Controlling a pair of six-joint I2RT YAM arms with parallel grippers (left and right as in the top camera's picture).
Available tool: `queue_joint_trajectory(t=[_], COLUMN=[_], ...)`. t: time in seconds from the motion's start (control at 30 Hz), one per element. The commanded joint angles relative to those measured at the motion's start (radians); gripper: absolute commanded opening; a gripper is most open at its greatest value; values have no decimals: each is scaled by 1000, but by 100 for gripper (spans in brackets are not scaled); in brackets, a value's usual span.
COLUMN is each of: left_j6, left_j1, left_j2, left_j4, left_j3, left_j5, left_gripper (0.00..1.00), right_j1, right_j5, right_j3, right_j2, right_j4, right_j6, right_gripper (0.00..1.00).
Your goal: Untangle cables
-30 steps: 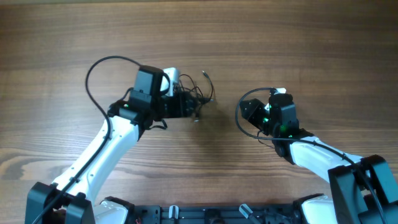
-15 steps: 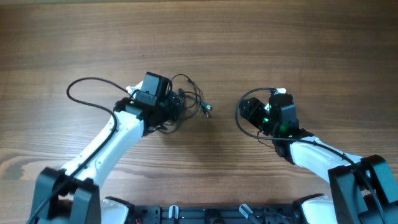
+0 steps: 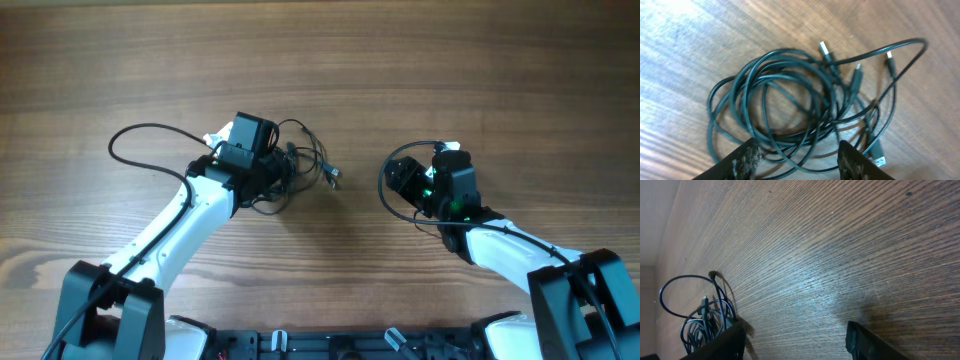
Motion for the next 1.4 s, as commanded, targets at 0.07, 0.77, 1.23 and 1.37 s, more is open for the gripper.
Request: queue_joint_trajectory(t=[0.07,0.77,1.23,1.37], left_j6=[-54,-694,-700,-492], left_j1=[6,7,6,6], left_j2=[40,140,234,225], left_j4=[64,331,318,441], left_j3=[2,2,2,2], left_j5=[40,311,106,151], left_gripper=[40,59,4,4], right_j1=[6,5,5,5], right_j5=[-10,-10,-9,-9], right_j3=[-3,-3,-3,-3], right_j2=[5,5,5,5], right_j4=[-1,-5,-5,-7], right_j6=[3,2,3,1], right_gripper=[66,66,66,65])
